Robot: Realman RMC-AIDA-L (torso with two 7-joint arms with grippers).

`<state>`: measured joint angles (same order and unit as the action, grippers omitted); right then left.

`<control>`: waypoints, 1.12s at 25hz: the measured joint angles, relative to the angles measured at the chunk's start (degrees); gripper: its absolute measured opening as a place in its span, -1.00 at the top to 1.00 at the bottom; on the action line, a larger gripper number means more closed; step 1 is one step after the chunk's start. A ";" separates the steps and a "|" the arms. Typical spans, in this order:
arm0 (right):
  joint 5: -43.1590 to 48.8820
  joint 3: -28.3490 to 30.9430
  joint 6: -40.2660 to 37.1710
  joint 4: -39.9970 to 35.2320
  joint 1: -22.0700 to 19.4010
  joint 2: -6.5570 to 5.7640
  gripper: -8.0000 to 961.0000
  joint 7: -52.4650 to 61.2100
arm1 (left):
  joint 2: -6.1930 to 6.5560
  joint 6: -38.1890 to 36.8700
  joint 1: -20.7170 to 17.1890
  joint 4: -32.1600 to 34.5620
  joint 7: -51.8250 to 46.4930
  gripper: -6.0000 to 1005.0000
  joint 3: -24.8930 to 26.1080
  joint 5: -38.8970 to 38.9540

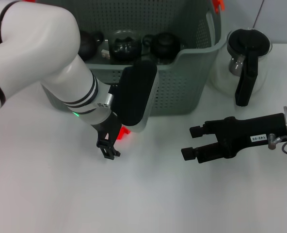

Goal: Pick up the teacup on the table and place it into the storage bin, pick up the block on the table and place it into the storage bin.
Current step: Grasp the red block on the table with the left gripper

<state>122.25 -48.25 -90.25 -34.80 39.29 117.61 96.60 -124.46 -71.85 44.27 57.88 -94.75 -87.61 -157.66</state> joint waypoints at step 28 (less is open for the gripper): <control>0.03 0.09 0.30 0.00 -0.18 0.22 -0.92 -0.06 | 0.00 2.12 1.45 -2.25 -0.96 -0.70 -1.95 -1.26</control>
<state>122.28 -48.16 -89.95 -34.80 39.11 117.83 96.54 -124.45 -69.73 45.72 55.63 -95.71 -89.56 -158.93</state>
